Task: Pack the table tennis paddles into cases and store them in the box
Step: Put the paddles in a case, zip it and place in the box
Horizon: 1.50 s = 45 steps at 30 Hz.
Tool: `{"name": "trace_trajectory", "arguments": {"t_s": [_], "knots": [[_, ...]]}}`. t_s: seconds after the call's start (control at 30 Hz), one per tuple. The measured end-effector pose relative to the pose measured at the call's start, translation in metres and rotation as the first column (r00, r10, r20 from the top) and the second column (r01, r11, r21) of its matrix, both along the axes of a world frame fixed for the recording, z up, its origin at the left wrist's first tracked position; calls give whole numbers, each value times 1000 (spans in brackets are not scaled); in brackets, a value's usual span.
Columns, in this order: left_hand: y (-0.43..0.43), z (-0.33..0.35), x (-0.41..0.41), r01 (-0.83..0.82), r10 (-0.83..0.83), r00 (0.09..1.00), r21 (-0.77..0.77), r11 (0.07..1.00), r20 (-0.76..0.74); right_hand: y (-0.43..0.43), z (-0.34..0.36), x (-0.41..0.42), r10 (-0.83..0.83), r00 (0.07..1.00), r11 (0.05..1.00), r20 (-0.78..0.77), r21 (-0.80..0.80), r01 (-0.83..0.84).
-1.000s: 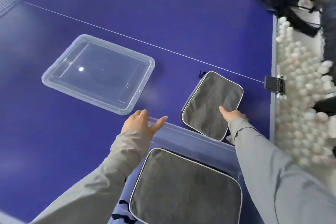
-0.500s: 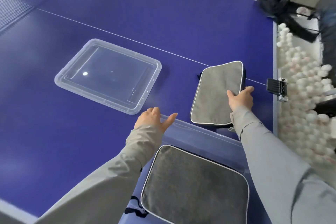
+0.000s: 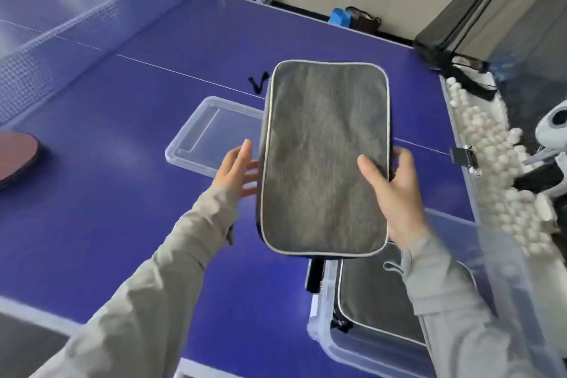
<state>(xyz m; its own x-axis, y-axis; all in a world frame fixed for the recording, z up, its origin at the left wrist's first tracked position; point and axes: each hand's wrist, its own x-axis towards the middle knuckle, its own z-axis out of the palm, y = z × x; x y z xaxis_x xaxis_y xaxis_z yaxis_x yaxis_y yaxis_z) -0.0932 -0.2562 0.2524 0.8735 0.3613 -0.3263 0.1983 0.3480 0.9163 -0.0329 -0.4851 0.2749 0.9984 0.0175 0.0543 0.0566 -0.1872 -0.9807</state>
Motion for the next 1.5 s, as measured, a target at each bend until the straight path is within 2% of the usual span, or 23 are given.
{"name": "trace_trajectory", "arguments": {"t_s": [0.07, 0.13, 0.2, 0.3, 0.37, 0.4, 0.47, 0.57, 0.63, 0.7, 0.77, 0.83, 0.9, 1.03, 1.17, 1.27, 1.37, 1.43, 1.5], "knots": [[41, 3, -46, 43, -43, 995, 4, 999, 89, 46, -17, -57, 96, 993, 995, -64, -7, -96], [77, 0, -94, -5, -1, 991, 46, 999, 134, 92, -36, -106, 167, 978, 984, -128, -33, -172], [110, -6, -136, -86, 68, 990, 156, 984, 122, 134, -49, -140, 209, 967, 972, -149, -80, -222], [156, -19, -186, -45, 45, 999, 429, 902, 11, 186, -38, -158, 218, 974, 944, 60, -268, -195], [180, -26, -210, 62, -16, 997, 593, 803, -82, 219, -15, -158, 305, 928, 917, 214, -329, -225], [190, -29, -219, 115, -54, 992, 640, 759, -114, 236, -2, -157, 364, 899, 896, 244, -355, -267], [206, -31, -230, 212, -135, 977, 685, 697, -166, 265, 18, -155, 500, 843, 817, 199, -430, -383], [223, -30, -231, 324, -228, 945, 759, 564, -234, 290, 29, -152, 687, 725, 587, -51, -548, -595], [233, -28, -228, 362, -261, 928, 808, 465, -266, 298, 28, -148, 731, 662, 494, -167, -539, -682], [242, -28, -222, 386, -278, 915, 836, 390, -293, 304, 26, -143, 753, 632, 490, -183, -486, -724], [248, -26, -215, 402, -273, 908, 844, 355, -318, 309, 22, -138, 764, 629, 538, -146, -395, -745], [255, -25, -205, 409, -274, 906, 834, 370, -323, 313, 16, -130, 723, 687, 629, -76, -340, -699], [259, -24, -192, 395, -283, 913, 813, 427, -295, 312, 10, -118, 657, 753, 719, -45, -263, -643], [263, -29, -165, 378, -302, 921, 744, 551, -245, 309, -5, -84, 587, 793, 785, -164, -123, -607], [272, -32, -143, 331, -273, 942, 685, 649, -197, 294, -23, -51, 394, 894, 888, -212, -162, -430], [289, -30, -133, 225, -200, 974, 576, 786, -108, 277, -41, -39, 276, 909, 926, -311, -167, -338], [310, -32, -123, 128, -105, 991, 401, 907, -79, 271, -53, -48, 257, 870, 953, -420, -37, -299], [323, -37, -118, 111, -90, 992, 291, 950, -84, 277, -58, -60, 264, 879, 953, -397, -34, -301], [334, -42, -114, 82, -66, 993, 180, 980, -95, 288, -59, -76, 260, 906, 945, -333, -107, -310]]}}
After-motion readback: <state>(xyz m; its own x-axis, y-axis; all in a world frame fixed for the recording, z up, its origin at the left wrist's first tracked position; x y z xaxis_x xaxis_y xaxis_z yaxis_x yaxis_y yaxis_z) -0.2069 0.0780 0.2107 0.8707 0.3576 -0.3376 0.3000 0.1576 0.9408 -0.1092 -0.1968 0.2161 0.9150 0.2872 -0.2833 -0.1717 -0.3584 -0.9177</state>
